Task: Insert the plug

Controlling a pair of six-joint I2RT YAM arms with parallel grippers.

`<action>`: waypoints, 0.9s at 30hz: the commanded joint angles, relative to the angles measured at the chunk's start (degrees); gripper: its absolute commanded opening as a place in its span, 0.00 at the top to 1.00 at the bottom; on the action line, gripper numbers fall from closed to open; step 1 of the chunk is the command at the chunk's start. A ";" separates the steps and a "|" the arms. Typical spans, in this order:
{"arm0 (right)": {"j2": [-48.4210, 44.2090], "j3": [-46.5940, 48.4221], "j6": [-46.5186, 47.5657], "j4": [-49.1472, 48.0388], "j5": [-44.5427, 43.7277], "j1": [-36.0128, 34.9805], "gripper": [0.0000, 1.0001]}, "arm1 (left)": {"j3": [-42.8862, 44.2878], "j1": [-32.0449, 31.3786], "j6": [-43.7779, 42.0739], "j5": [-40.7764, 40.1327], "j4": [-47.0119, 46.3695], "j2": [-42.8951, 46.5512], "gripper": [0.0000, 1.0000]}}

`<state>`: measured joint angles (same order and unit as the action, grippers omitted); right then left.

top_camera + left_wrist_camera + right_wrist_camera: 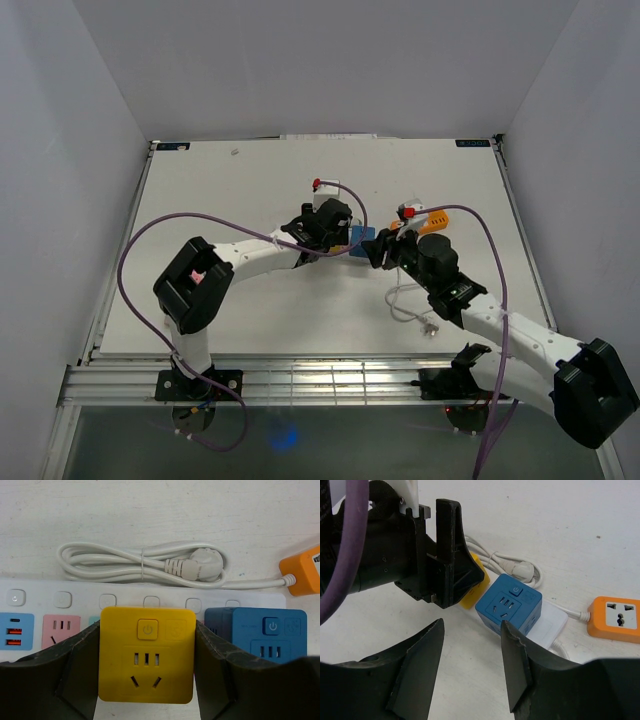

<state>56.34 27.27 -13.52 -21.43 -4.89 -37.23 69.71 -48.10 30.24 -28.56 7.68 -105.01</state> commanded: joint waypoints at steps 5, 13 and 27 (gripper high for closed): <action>6.06 0.24 -1.42 -5.29 3.04 0.14 0.48 | 0.42 -0.77 1.05 1.15 9.80 -3.79 1.00; 9.49 2.78 -4.40 -5.46 3.63 5.39 0.73 | 3.23 -2.53 0.61 -1.86 11.74 -7.31 1.00; 37.53 24.95 -18.30 -6.42 43.82 18.95 0.92 | 2.97 -2.53 0.70 -0.36 11.04 -7.05 1.00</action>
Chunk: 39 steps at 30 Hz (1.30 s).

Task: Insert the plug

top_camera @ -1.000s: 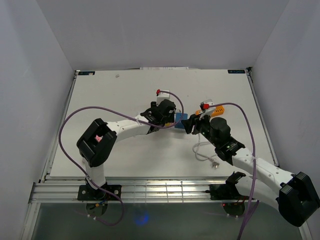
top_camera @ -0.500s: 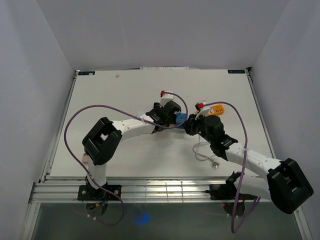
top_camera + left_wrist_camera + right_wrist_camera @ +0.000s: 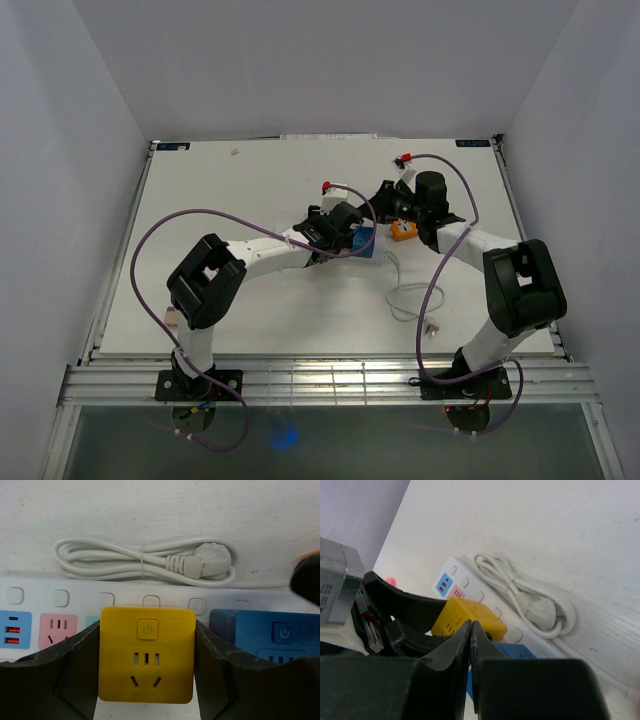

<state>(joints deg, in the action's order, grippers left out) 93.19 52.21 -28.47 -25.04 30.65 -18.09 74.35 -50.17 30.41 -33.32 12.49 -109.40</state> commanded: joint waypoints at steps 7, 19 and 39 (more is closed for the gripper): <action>-4.50 -6.50 -1.94 -4.41 3.72 -0.19 0.92 | -1.92 -0.37 0.52 4.67 6.94 0.32 0.88; -8.90 -8.17 -0.80 -4.23 2.13 -0.11 0.92 | -8.78 0.43 -5.36 6.95 -2.73 16.06 0.02; -18.74 -14.32 2.27 -3.44 -5.60 -0.11 0.91 | -16.95 28.27 15.54 8.52 8.07 33.65 0.02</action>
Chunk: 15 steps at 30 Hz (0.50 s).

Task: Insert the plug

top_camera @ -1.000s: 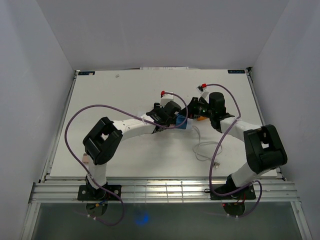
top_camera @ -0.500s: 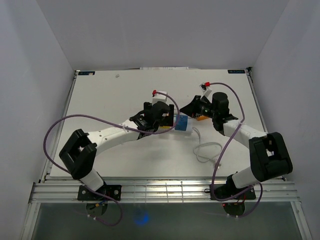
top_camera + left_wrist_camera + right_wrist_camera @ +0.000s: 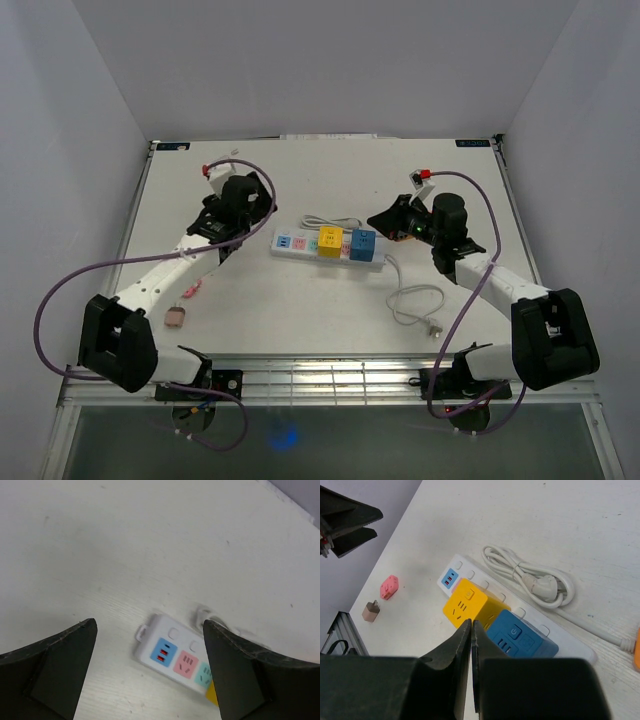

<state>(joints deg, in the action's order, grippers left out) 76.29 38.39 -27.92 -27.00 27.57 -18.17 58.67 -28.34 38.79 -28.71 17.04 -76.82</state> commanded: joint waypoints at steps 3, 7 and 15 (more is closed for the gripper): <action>-2.55 -1.30 2.08 -1.47 -4.01 -0.02 0.91 | -1.37 14.43 12.01 7.78 7.81 -1.48 0.02; -1.33 -1.22 1.91 -1.56 -3.84 0.16 0.90 | 1.09 20.68 17.45 4.47 19.32 -5.79 0.02; -1.15 -1.48 0.94 -1.74 -3.14 0.42 0.90 | -4.00 24.65 24.58 0.51 29.01 1.83 0.03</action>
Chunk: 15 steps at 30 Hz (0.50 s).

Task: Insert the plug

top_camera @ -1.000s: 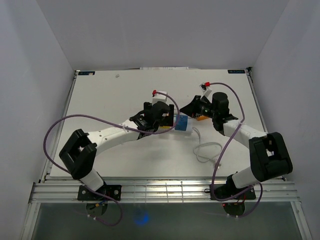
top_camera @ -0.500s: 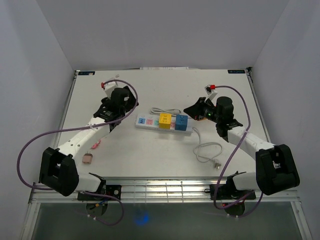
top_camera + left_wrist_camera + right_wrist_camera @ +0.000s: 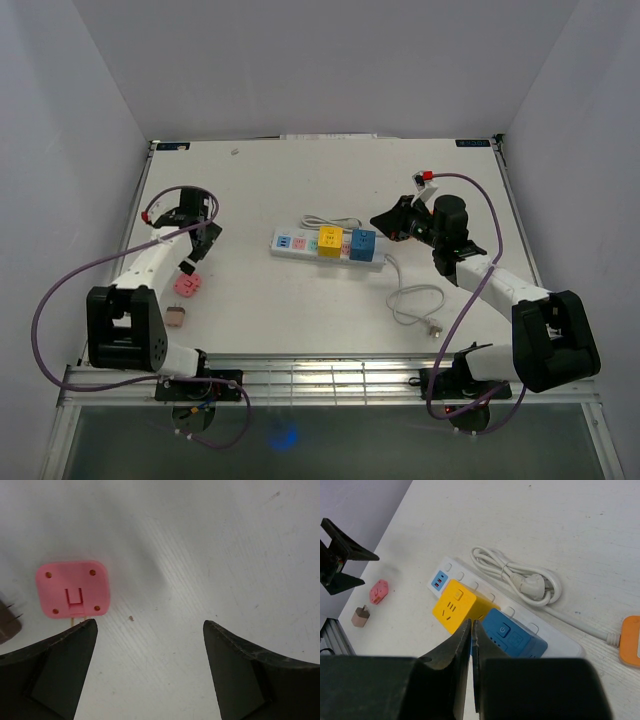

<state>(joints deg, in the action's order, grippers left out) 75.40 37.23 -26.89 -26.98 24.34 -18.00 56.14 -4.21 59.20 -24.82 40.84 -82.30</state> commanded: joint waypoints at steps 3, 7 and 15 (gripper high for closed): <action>0.10 -0.23 -0.09 -1.67 -0.08 0.51 0.90 | -2.96 0.60 4.26 -6.20 7.49 11.98 0.02; 0.45 -0.41 0.00 -1.67 -0.34 0.77 0.90 | -3.40 0.69 4.52 -7.26 11.19 15.50 0.02; 0.81 -0.50 -0.35 -1.76 0.27 1.12 0.90 | -4.81 1.13 11.52 -2.34 15.05 18.76 0.02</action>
<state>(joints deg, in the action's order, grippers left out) 76.09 36.91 -27.03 -27.03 24.36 -17.23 52.75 -3.64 63.53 -27.79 52.27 -64.88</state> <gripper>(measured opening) 0.100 0.979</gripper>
